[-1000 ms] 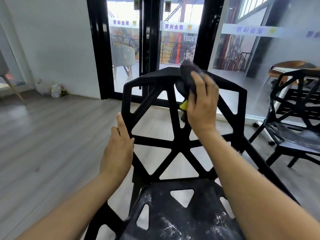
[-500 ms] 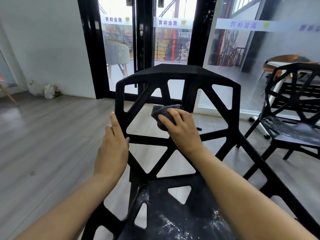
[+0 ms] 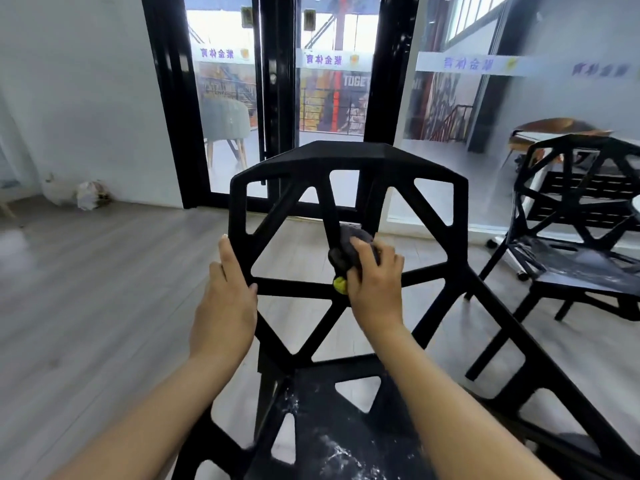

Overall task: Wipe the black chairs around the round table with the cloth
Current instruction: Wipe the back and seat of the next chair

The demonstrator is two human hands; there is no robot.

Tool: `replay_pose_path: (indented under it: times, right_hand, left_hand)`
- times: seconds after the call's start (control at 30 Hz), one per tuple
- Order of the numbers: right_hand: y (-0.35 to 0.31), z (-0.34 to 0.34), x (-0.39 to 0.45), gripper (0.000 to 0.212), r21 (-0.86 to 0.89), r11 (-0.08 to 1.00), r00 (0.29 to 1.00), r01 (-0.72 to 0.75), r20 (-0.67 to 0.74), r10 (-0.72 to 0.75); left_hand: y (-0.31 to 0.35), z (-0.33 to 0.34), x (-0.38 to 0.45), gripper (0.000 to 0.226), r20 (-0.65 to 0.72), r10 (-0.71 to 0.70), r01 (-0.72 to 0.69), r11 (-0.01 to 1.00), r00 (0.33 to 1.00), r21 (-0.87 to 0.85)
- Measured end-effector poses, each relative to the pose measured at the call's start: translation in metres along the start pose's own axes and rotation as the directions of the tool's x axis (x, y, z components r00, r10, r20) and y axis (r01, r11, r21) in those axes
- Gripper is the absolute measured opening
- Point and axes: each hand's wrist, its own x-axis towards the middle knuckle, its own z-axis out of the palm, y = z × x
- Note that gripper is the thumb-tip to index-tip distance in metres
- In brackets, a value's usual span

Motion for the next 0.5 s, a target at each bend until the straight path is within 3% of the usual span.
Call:
replay_pose_path:
  times: [0.07, 0.17, 0.27, 0.33, 0.4, 0.5]
  right_hand:
    - [-0.003, -0.015, 0.018, 0.040, 0.040, 0.999, 0.997, -0.004, 0.075, 0.001]
    - [-0.015, -0.032, 0.036, 0.037, 0.100, 0.992, 0.996, 0.082, 0.010, -0.083]
    - [-0.033, -0.014, 0.002, 0.042, 0.112, 0.964, 0.941, 0.240, 0.217, -0.259]
    - [-0.038, 0.006, -0.025, 0.043, 0.037, 0.974, 0.931, 0.222, 0.287, -0.224]
    - [-0.043, 0.017, -0.019, 0.037, 0.017, 0.993, 0.964, 0.117, 0.238, -0.118]
    - [-0.052, 0.020, -0.001, 0.034, -0.070, 0.993, 0.955, 0.090, 0.290, -0.066]
  left_hand:
    - [0.002, -0.002, 0.001, 0.080, 0.005, -0.021, 0.021, 0.999, 1.000, -0.033]
    - [0.004, -0.005, 0.001, 0.081, 0.013, -0.028, 0.029, 0.999, 1.000, -0.041]
    - [0.006, -0.007, 0.002, 0.083, 0.028, -0.052, 0.054, 0.996, 0.998, -0.067]
    - [0.008, -0.013, 0.002, 0.083, 0.065, -0.066, 0.072, 0.993, 0.996, -0.098]
    - [0.006, -0.025, -0.010, 0.076, 0.149, -0.137, 0.158, 0.978, 0.979, -0.137]
    - [-0.005, -0.047, -0.067, 0.040, 0.150, -0.239, 0.263, 0.951, 0.959, -0.163]
